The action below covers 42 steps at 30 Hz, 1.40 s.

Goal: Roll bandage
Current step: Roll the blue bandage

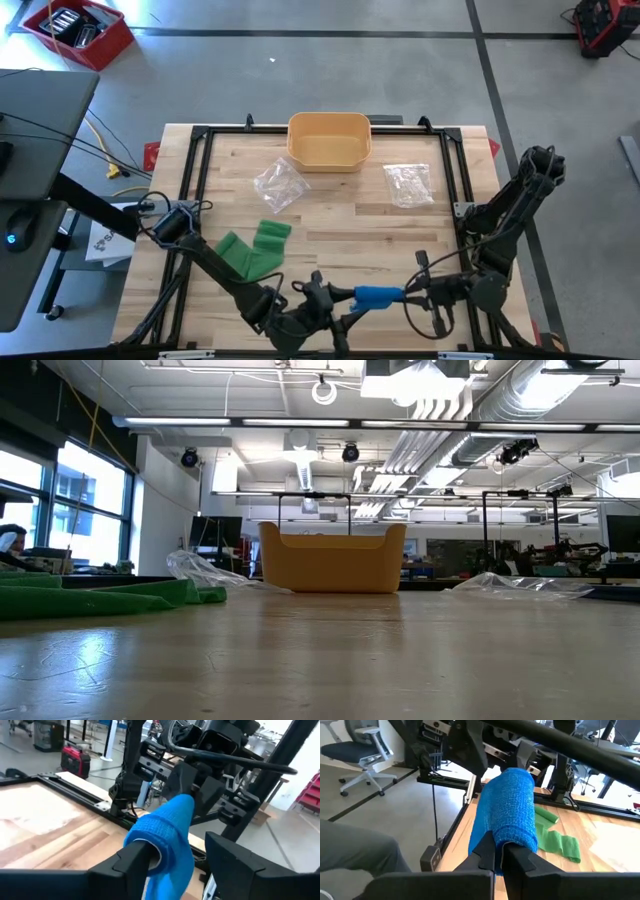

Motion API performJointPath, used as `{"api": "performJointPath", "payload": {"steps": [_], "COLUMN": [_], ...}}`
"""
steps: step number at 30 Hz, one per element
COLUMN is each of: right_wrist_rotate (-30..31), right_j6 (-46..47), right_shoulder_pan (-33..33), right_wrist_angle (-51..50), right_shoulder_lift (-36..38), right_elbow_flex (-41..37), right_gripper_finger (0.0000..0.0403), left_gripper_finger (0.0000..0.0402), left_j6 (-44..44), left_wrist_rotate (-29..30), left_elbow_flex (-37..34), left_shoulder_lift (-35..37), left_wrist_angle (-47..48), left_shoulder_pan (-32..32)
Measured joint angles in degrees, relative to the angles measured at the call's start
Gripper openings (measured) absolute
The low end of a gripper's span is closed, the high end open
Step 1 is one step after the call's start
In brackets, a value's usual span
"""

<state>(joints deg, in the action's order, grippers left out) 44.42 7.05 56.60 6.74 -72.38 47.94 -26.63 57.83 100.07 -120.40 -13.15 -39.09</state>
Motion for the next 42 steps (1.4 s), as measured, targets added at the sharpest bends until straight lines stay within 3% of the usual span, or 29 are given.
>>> {"api": "performJointPath", "payload": {"steps": [9,19,25,28,31,35,38,42], "right_wrist_rotate": [-3.20,-5.65,-5.90,-3.69,-1.35,2.38,1.90,1.74], "right_j6": [-4.54,-8.54,-9.07,-9.39,-9.20,-4.93,2.44,8.64], "right_shoulder_pan": [1.38,1.33,1.29,1.36,2.06,3.08,3.08,2.68], "right_wrist_angle": [1.66,2.47,1.58,1.19,1.08,-0.25,-5.31,-7.75], "right_shoulder_lift": [0.00,0.06,0.04,0.04,0.04,-0.01,-0.02,-1.66], "right_elbow_flex": [0.00,0.00,0.00,0.00,0.00,0.00,0.00,0.00], "right_gripper_finger": [0.0003,0.0003,0.0003,0.0006,0.0029,0.0088,0.0131,0.0168], "left_gripper_finger": [0.0096,0.0077,0.0017,0.0010,0.0008,0.0005,0.0003,0.0003], "left_j6": [2.92,1.83,4.79,5.68,6.07,8.73,9.93,11.13], "left_wrist_rotate": [-5.85,-9.56,-9.76,-9.22,-6.54,-0.48,5.12,7.28], "left_elbow_flex": [0.00,0.00,0.00,0.00,0.00,0.00,0.00,0.07], "left_shoulder_lift": [-0.02,-0.02,-0.02,-0.02,-0.02,0.02,0.42,1.09], "left_wrist_angle": [-0.90,-1.78,-1.42,-1.33,-1.39,-1.35,-1.13,-2.01], "left_shoulder_pan": [-0.15,0.58,0.37,0.37,-0.12,-1.79,-3.34,-4.77]}}
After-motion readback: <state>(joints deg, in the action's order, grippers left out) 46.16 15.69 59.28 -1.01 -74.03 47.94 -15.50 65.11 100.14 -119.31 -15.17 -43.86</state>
